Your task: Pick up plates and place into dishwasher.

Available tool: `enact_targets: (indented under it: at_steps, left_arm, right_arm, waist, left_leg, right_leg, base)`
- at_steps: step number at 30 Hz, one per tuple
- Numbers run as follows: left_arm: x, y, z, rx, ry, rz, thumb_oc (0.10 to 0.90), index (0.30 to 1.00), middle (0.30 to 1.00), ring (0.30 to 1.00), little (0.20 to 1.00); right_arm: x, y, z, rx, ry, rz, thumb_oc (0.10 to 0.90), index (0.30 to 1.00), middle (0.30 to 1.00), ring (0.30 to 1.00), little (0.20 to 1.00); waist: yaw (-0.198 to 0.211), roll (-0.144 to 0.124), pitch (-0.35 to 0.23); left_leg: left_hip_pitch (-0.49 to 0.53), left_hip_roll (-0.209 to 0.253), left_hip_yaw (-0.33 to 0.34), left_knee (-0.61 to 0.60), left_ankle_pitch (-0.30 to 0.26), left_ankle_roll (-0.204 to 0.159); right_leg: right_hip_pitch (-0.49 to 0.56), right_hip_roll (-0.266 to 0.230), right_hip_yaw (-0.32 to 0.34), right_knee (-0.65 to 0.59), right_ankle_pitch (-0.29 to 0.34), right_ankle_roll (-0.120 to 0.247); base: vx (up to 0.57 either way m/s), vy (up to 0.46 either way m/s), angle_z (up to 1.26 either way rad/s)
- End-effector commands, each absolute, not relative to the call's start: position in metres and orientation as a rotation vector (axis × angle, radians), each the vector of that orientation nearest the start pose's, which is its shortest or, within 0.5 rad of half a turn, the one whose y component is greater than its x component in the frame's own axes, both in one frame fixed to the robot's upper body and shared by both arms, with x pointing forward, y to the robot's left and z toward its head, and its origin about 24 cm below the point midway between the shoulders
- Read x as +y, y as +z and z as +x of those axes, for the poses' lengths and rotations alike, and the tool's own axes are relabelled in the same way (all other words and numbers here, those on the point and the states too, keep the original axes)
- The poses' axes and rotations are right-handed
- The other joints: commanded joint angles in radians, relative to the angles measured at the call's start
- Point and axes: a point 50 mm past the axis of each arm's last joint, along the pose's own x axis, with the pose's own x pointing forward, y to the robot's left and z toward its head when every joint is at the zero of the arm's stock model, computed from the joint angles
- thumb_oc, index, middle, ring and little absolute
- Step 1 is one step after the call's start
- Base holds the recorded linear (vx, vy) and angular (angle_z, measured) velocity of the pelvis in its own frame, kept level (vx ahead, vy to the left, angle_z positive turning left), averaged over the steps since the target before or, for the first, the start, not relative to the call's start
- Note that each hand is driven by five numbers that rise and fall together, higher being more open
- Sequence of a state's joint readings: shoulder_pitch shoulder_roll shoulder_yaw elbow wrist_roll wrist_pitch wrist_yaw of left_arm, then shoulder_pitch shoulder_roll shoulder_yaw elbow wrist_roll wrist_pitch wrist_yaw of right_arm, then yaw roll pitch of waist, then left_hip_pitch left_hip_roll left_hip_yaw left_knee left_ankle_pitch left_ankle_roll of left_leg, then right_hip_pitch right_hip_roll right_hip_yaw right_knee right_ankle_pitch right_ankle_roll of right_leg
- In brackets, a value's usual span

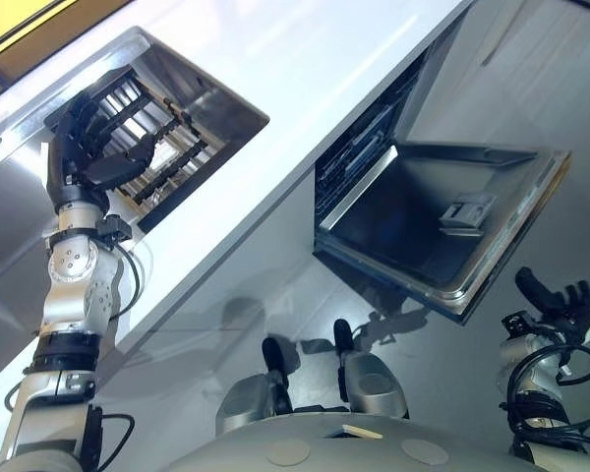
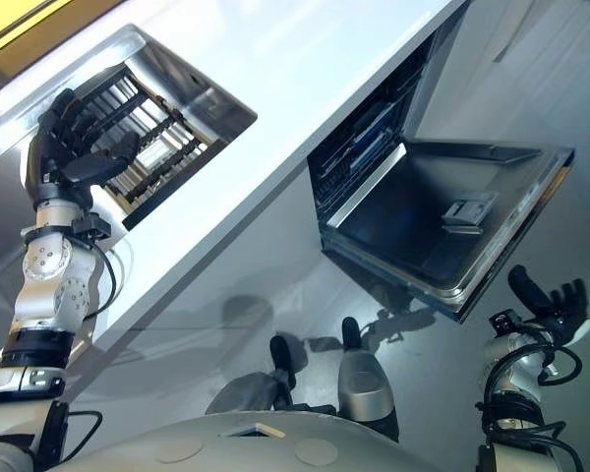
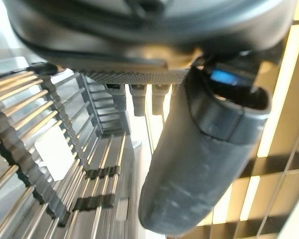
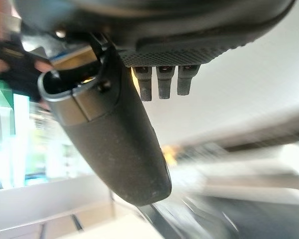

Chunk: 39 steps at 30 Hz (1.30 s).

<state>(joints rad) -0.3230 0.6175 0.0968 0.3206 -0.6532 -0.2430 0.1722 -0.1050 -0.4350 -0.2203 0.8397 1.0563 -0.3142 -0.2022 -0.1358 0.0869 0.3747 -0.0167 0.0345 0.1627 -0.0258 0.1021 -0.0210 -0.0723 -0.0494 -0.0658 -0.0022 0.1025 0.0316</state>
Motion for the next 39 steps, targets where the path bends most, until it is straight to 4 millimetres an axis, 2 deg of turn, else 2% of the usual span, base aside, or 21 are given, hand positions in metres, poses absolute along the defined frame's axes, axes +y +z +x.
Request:
enact_targets:
  at_steps: [1,2,8,11,15,17,18,19,21,22,24,26,27,28,31,33,39]
  left_arm:
    - [0.310,0.235,0.307,-0.724,0.267,-0.118,0.800,0.900,0.900,0.900,0.900]
    - [0.310,0.246,0.312,-0.746,0.264,-0.119,0.800,0.900,0.900,0.900,0.900]
    - [0.305,0.284,0.320,-0.820,0.267,-0.180,0.800,0.900,0.900,0.900,0.900]
    - [0.299,0.300,0.321,-0.863,0.260,-0.236,0.800,0.900,0.900,0.900,0.900]
    - [0.283,0.314,0.323,-0.890,0.233,-0.253,0.800,0.900,0.900,0.900,0.900]
    - [0.274,0.316,0.323,-0.893,0.213,-0.240,0.800,0.900,0.900,0.900,0.900]
    - [0.272,0.315,0.322,-0.895,0.210,-0.238,0.800,0.900,0.900,0.900,0.900]
    - [0.272,0.315,0.321,-0.897,0.211,-0.234,0.800,0.900,0.900,0.900,0.900]
    - [0.275,0.311,0.318,-0.899,0.221,-0.216,0.800,0.900,0.900,0.900,0.900]
    - [0.278,0.306,0.316,-0.900,0.233,-0.213,0.800,0.900,0.900,0.900,0.900]
    - [0.285,0.299,0.315,-0.899,0.257,-0.199,0.800,0.900,0.900,0.900,0.900]
    - [0.293,0.295,0.314,-0.893,0.279,-0.193,0.800,0.900,0.900,0.900,0.900]
    - [0.296,0.294,0.314,-0.892,0.283,-0.194,0.800,0.900,0.900,0.900,0.900]
    - [0.299,0.292,0.314,-0.888,0.286,-0.195,0.800,0.900,0.900,0.900,0.900]
    - [0.301,0.289,0.314,-0.886,0.284,-0.209,0.800,0.900,0.900,0.900,0.900]
    - [0.302,0.288,0.314,-0.886,0.281,-0.220,0.800,0.900,0.900,0.900,0.900]
    - [0.304,0.277,0.314,-0.866,0.267,-0.243,0.800,0.900,0.900,0.900,0.900]
  right_arm:
    - [-0.365,-0.006,0.227,-0.074,-0.798,0.788,0.800,0.900,0.900,0.900,0.900]
    - [-0.366,-0.013,0.226,-0.062,-0.815,0.853,0.800,0.900,0.900,0.900,0.900]
    - [-0.364,-0.018,0.236,0.024,-0.823,0.970,0.800,0.900,0.900,0.900,0.900]
    - [-0.362,-0.014,0.247,0.055,-0.837,0.977,0.800,0.900,0.900,0.900,0.900]
    - [-0.350,0.003,0.273,0.014,-0.780,1.014,0.800,0.900,0.900,0.900,0.900]
    - [-0.335,0.027,0.297,-0.121,-0.568,1.034,0.800,0.900,0.900,0.900,0.900]
    - [-0.322,0.041,0.308,-0.190,-0.433,1.045,0.800,0.900,0.900,0.900,0.900]
    - [-0.317,0.046,0.312,-0.220,-0.391,1.045,0.800,0.900,0.900,0.900,0.900]
    - [-0.276,0.077,0.328,-0.356,-0.028,1.035,0.800,0.900,0.900,0.900,0.900]
    - [-0.247,0.097,0.331,-0.415,0.189,1.033,0.800,0.900,0.900,0.900,0.900]
    - [-0.212,0.122,0.326,-0.511,0.470,0.982,0.800,0.900,0.900,0.900,0.900]
    - [-0.177,0.161,0.316,-0.617,0.749,0.926,0.800,0.900,0.900,0.900,0.900]
    - [-0.169,0.171,0.312,-0.642,0.825,0.912,0.800,0.900,0.900,0.900,0.900]
    - [-0.155,0.190,0.305,-0.675,0.944,0.874,0.800,0.900,0.900,0.900,0.900]
    - [-0.132,0.219,0.292,-0.697,1.088,0.799,0.800,0.900,0.900,0.900,0.900]
    - [-0.124,0.229,0.286,-0.701,1.132,0.768,0.800,0.900,0.900,0.900,0.900]
    - [-0.118,0.239,0.277,-0.698,1.144,0.693,0.800,0.900,0.900,0.900,0.900]
  waist:
    - [0.012,0.013,0.062]
    - [0.013,0.015,0.077]
    - [0.020,0.029,0.121]
    - [0.027,0.038,0.142]
    - [0.042,0.044,0.145]
    - [0.055,0.046,0.145]
    - [0.060,0.046,0.145]
    - [0.062,0.046,0.145]
    - [0.067,0.038,0.145]
    - [0.067,0.032,0.145]
    - [0.063,0.019,0.145]
    - [0.059,0.000,0.145]
    - [0.058,-0.004,0.145]
    - [0.058,-0.011,0.145]
    - [0.056,-0.019,0.145]
    - [0.055,-0.024,0.145]
    - [0.056,-0.047,0.126]
  left_leg:
    - [-0.129,-0.027,-0.004,0.179,-0.115,0.000]
    - [-0.156,-0.020,-0.005,0.200,-0.115,-0.007]
    - [-0.232,-0.013,-0.029,0.248,-0.107,-0.022]
    - [-0.261,-0.016,-0.047,0.266,-0.107,-0.026]
    - [-0.308,-0.024,-0.067,0.276,-0.096,-0.021]
    - [-0.320,-0.035,-0.085,0.279,-0.103,-0.020]
    - [-0.325,-0.037,-0.089,0.275,-0.100,-0.018]
    - [-0.329,-0.037,-0.090,0.272,-0.092,-0.016]
    - [-0.328,-0.042,-0.091,0.262,-0.090,-0.009]
    - [-0.327,-0.044,-0.090,0.254,-0.087,-0.005]
    - [-0.320,-0.045,-0.085,0.243,-0.084,-0.001]
    - [-0.304,-0.049,-0.079,0.236,-0.094,0.002]
    - [-0.300,-0.050,-0.078,0.233,-0.095,0.003]
    - [-0.292,-0.052,-0.076,0.232,-0.098,0.004]
    - [-0.274,-0.057,-0.069,0.222,-0.097,0.010]
    - [-0.263,-0.059,-0.064,0.218,-0.098,0.014]
    - [-0.208,-0.068,-0.051,0.191,-0.106,0.028]
  right_leg:
    - [-0.081,0.041,-0.052,0.297,-0.226,-0.019]
    - [-0.092,0.041,-0.062,0.304,-0.229,-0.027]
    - [-0.131,0.044,-0.078,0.332,-0.245,-0.054]
    - [-0.157,0.042,-0.081,0.361,-0.260,-0.063]
    - [-0.210,0.039,-0.082,0.385,-0.258,-0.073]
    - [-0.231,0.034,-0.082,0.394,-0.264,-0.072]
    - [-0.239,0.034,-0.082,0.390,-0.259,-0.072]
    - [-0.245,0.035,-0.083,0.387,-0.250,-0.072]
    - [-0.253,0.033,-0.081,0.373,-0.237,-0.068]
    - [-0.259,0.032,-0.077,0.360,-0.224,-0.061]
    - [-0.258,0.031,-0.070,0.342,-0.210,-0.050]
    - [-0.247,0.029,-0.060,0.326,-0.205,-0.037]
    - [-0.244,0.029,-0.057,0.319,-0.201,-0.034]
    - [-0.238,0.027,-0.054,0.312,-0.197,-0.029]
    - [-0.229,0.025,-0.047,0.297,-0.181,-0.024]
    - [-0.221,0.025,-0.044,0.290,-0.177,-0.023]
    - [-0.183,0.022,-0.027,0.260,-0.160,-0.008]
  base:
    - [-0.11,-0.114,0.29]
    - [-0.06,-0.088,0.19]
    - [-0.02,-0.042,0.08]
    - [-0.01,-0.007,0.03]
    - [-0.01,0.013,0.14]
    - [0.03,0.077,0.10]
    - [-0.02,0.063,0.04]
    - [0.00,0.061,-0.01]
    - [-0.01,0.080,-0.04]
    - [0.02,0.097,-0.07]
    - [0.04,0.096,-0.15]
    - [0.07,0.109,-0.30]
    - [0.09,0.130,-0.34]
    - [0.06,0.131,-0.29]
    - [0.04,0.125,-0.35]
    - [0.05,0.129,-0.39]
    - [0.08,0.107,-0.14]
